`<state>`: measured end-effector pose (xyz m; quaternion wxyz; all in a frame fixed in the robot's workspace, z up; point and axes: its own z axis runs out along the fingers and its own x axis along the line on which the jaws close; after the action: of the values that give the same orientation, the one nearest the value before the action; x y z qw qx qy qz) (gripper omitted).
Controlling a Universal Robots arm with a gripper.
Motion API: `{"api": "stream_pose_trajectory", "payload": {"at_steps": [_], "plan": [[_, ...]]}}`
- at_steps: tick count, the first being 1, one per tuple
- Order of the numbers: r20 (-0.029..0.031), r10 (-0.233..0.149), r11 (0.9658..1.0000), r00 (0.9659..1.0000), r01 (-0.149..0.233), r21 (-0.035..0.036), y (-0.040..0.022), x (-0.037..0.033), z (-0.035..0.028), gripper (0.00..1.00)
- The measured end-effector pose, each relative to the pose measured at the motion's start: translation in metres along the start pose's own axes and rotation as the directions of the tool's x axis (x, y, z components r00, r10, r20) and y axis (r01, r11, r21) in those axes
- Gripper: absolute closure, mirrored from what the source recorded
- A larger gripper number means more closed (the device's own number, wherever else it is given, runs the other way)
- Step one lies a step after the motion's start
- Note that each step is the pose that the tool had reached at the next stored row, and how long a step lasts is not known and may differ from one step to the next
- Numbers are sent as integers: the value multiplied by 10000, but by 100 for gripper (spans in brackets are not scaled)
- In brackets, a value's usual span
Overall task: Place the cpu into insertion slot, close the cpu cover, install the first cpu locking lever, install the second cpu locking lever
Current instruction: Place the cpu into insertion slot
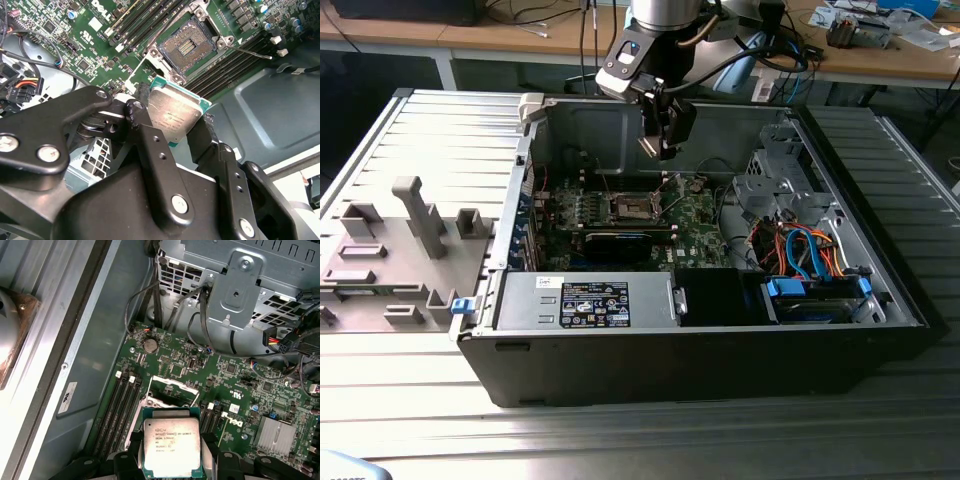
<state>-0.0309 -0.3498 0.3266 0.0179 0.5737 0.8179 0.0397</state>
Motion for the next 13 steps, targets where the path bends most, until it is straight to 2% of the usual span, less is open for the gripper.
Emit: {"api": "stream_pose_trajectory", "payload": {"at_steps": [13], "plan": [[5,58,10000,10000,-58,-1,0,0,1,45]]}}
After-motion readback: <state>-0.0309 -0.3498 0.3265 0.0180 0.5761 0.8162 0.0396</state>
